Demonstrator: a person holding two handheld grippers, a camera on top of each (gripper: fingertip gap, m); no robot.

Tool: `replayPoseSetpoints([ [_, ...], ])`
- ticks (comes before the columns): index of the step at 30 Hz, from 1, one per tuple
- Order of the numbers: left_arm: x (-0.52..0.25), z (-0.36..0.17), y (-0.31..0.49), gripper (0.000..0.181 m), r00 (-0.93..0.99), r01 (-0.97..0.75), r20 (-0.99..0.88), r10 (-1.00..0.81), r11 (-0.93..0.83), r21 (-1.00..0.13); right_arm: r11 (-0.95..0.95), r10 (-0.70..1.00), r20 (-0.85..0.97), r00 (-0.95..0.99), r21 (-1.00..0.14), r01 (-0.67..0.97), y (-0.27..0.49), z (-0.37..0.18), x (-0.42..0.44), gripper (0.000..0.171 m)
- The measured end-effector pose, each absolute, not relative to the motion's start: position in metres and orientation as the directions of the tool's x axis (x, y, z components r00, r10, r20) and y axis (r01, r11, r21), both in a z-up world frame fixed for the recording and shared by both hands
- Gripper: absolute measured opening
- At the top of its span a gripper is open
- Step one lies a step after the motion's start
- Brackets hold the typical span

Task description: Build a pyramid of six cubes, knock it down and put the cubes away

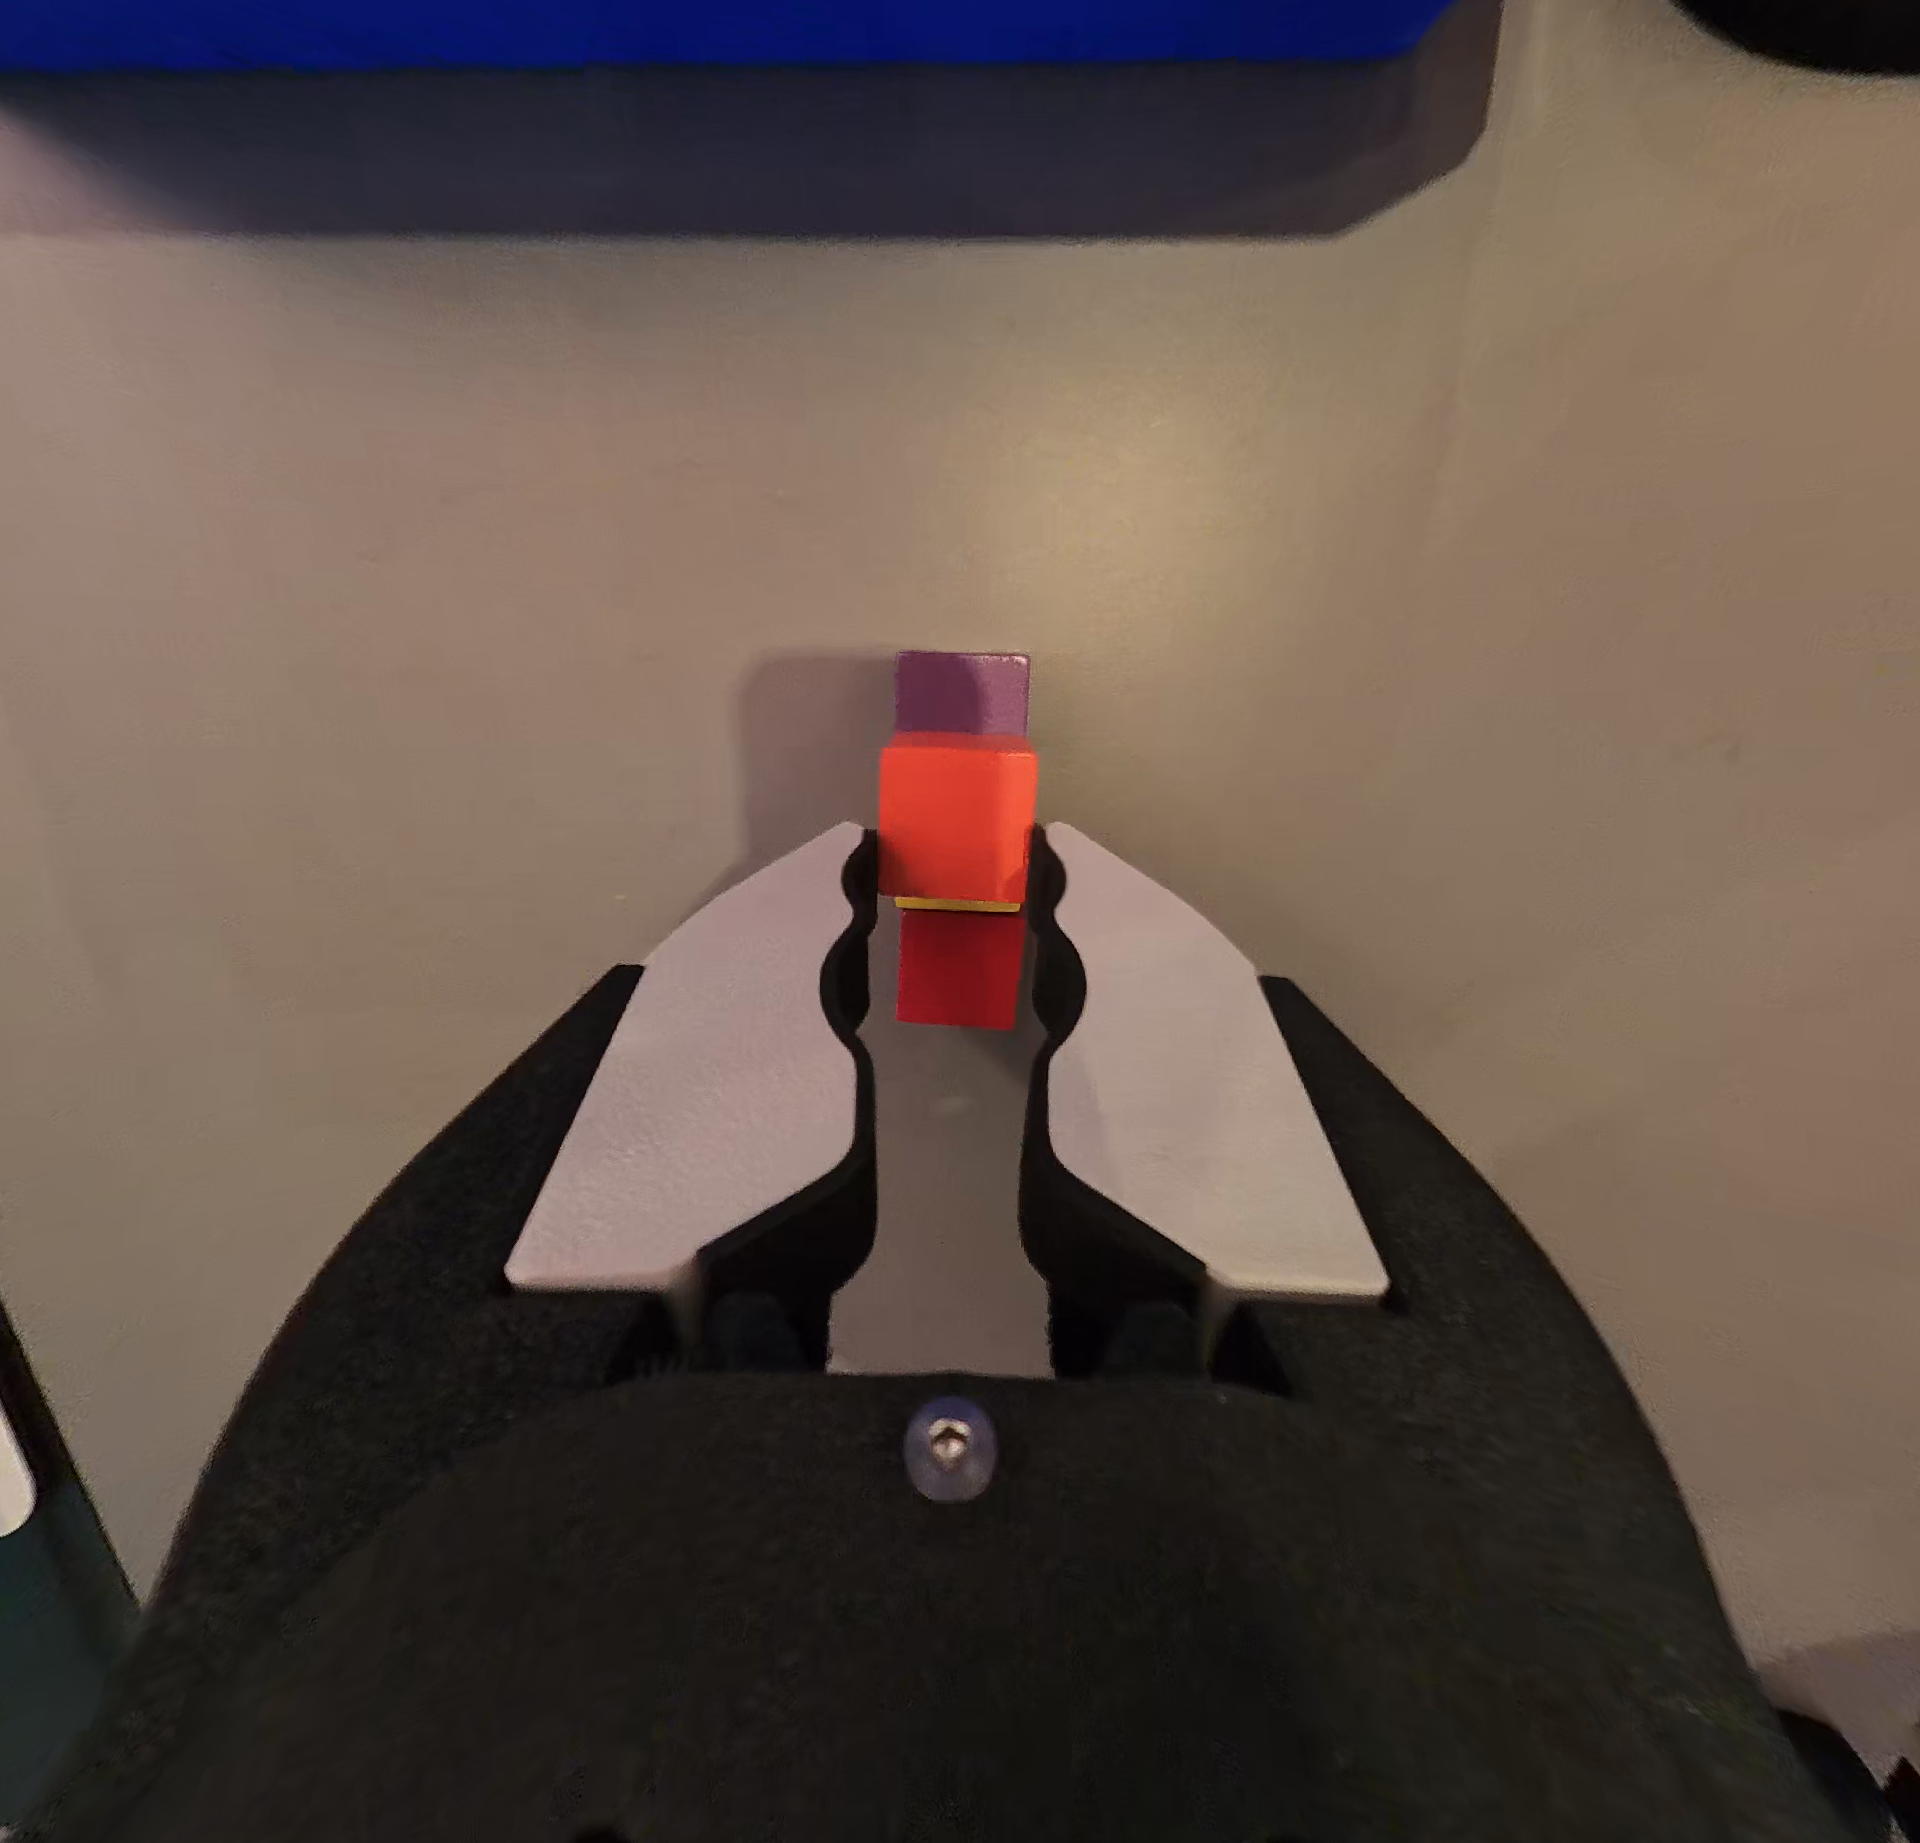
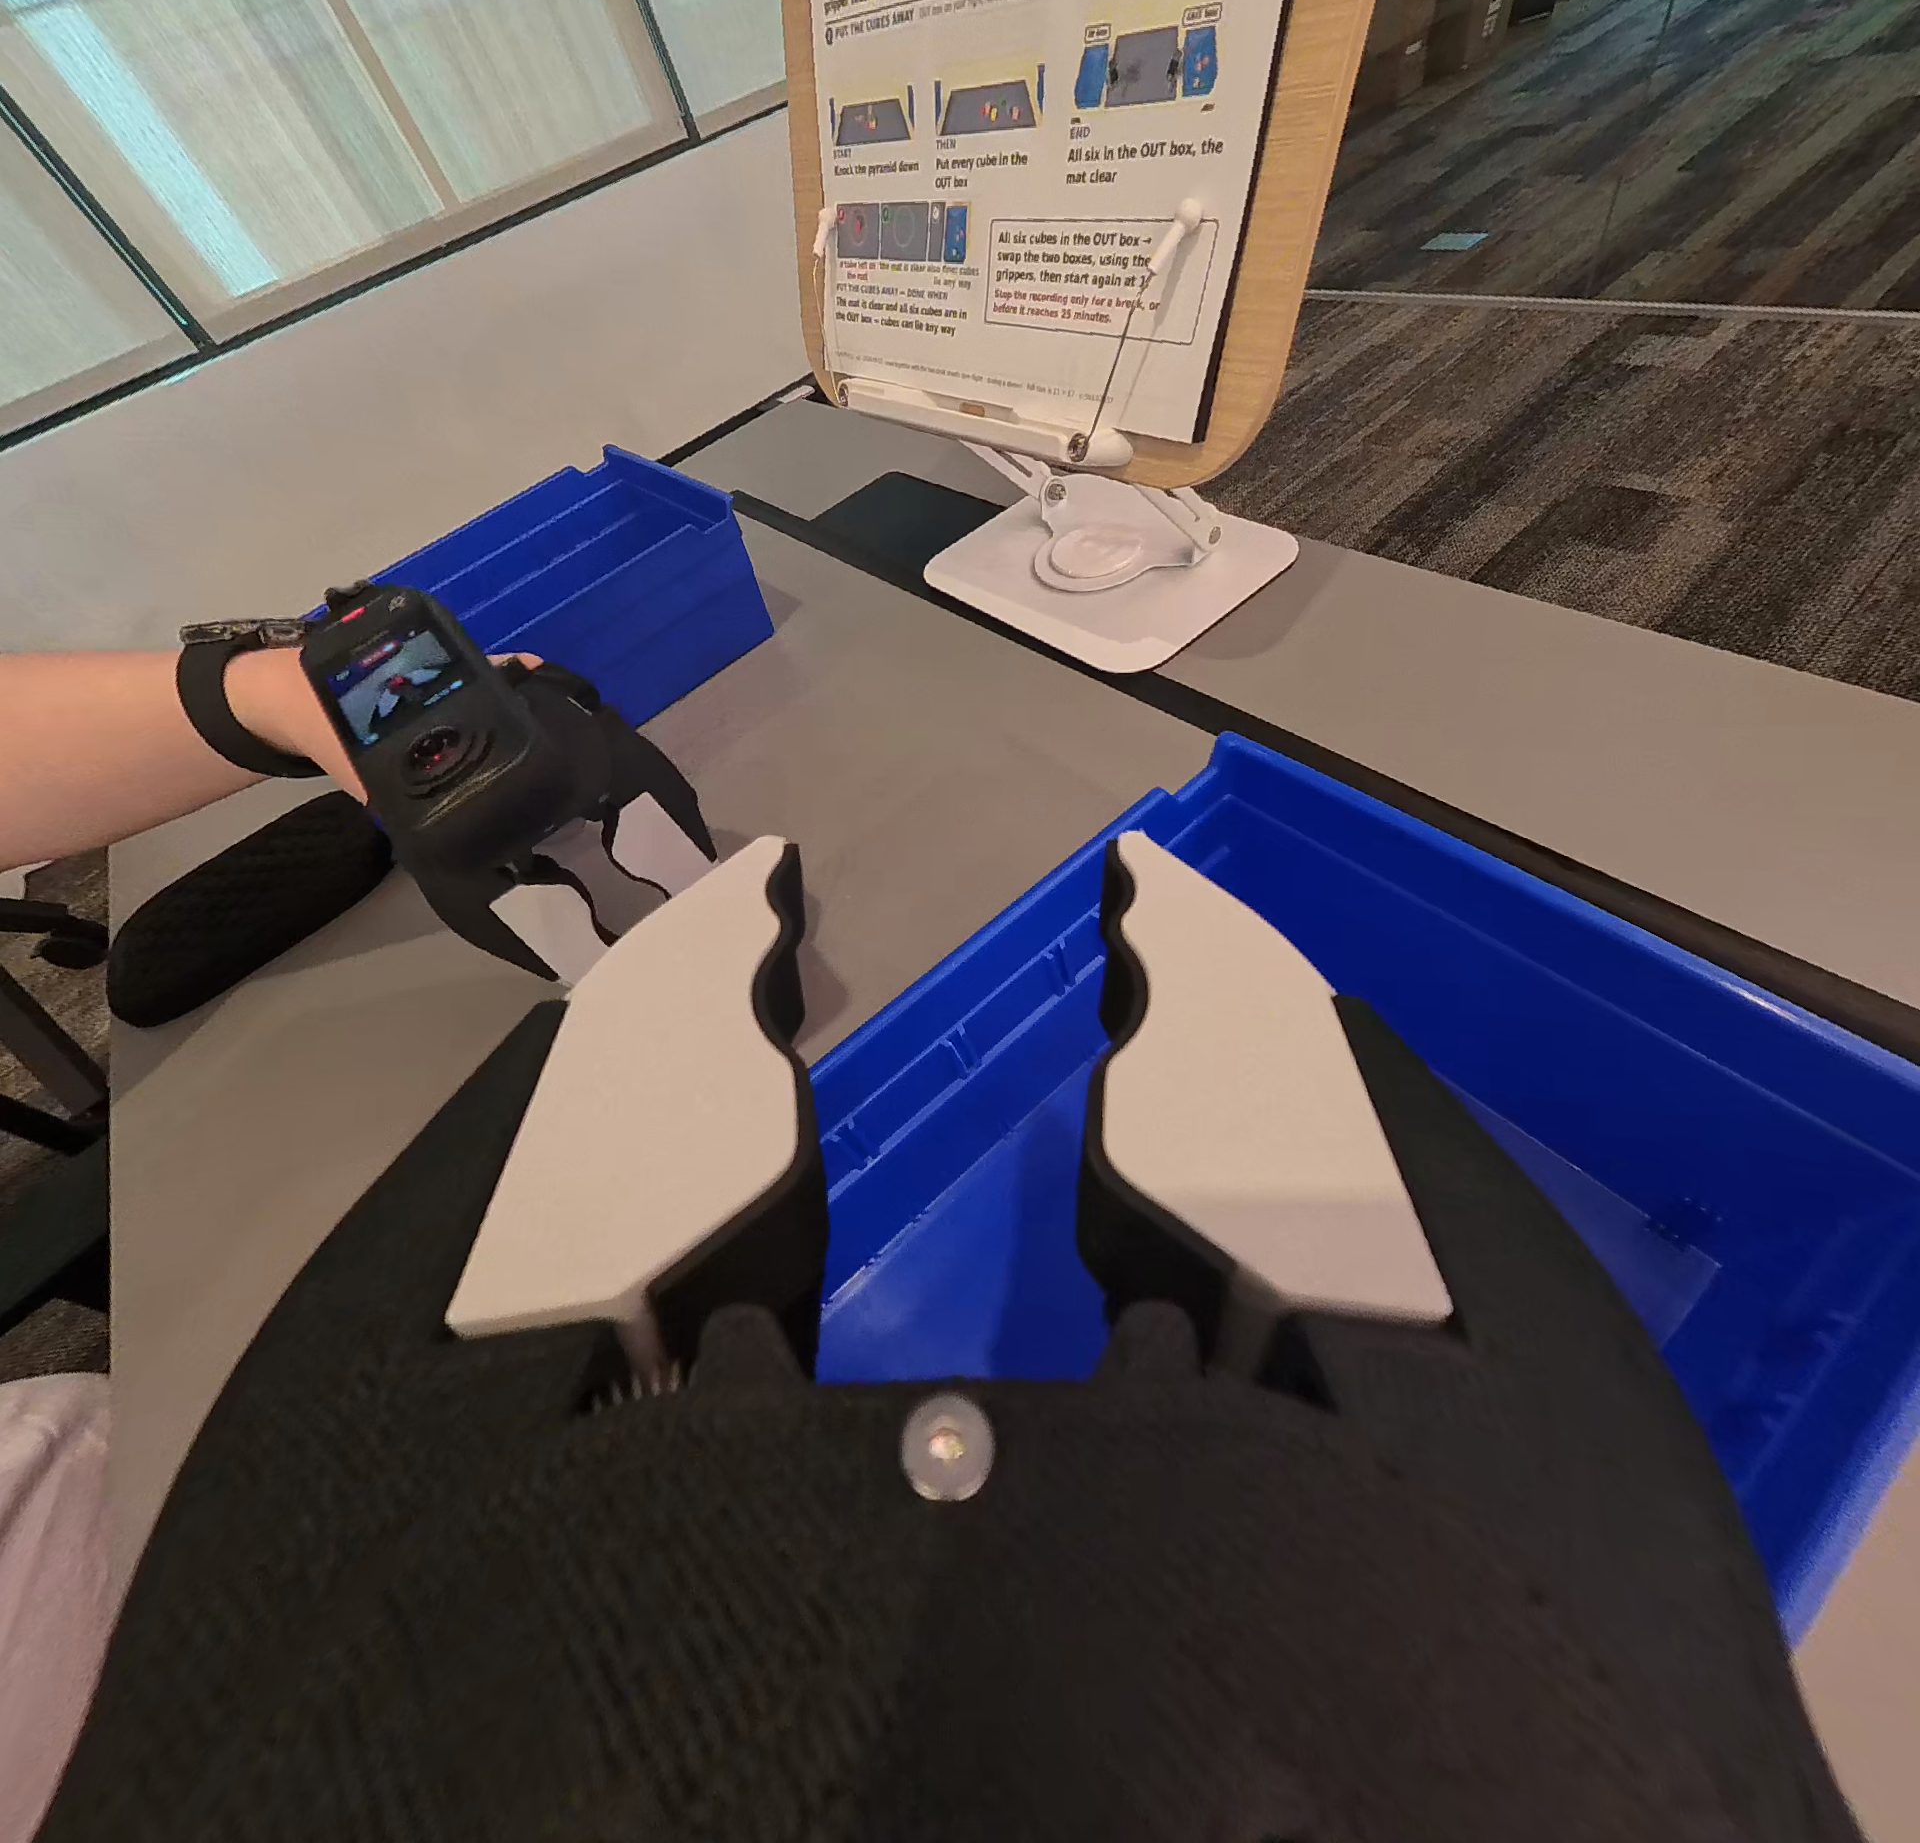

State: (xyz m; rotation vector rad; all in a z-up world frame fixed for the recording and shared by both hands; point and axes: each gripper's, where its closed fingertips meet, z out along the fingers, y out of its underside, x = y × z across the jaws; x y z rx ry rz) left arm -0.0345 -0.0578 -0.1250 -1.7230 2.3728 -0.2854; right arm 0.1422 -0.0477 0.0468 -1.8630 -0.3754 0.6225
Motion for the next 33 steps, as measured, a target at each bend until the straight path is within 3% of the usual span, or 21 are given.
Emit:
replayPoseSetpoints([
  [17,-0.033,-0.125,-0.061,0.036,-0.288,-0.917,-0.032,-0.957,0.286,-0.278,-0.377,0.533,-0.239,0.812,-0.926,-0.025,-0.047,0.043,0.141,0.056],
  [22,-0.037,-0.094,-0.056,0.039,-0.261,-0.896,-0.076,-0.962,0.27,-0.352,-0.378,0.531,-0.244,0.812,-0.925,-0.031,-0.048,0.042,0.143,0.056],
  [27,-0.066,-0.025,-0.01,0.04,-0.087,-0.849,-0.218,-0.972,0.187,-0.494,-0.37,0.529,-0.251,0.811,-0.928,-0.045,-0.049,0.044,0.146,0.056],
  [30,-0.108,0.026,0.043,0.04,0.159,-0.791,-0.292,-0.943,0.055,-0.609,-0.357,0.53,-0.249,0.81,-0.933,-0.053,-0.05,0.047,0.147,0.056],
  [33,-0.172,0.047,0.088,0.039,0.363,-0.748,-0.267,-0.893,-0.108,-0.655,-0.346,0.534,-0.249,0.808,-0.936,-0.059,-0.051,0.049,0.148,0.056],
])
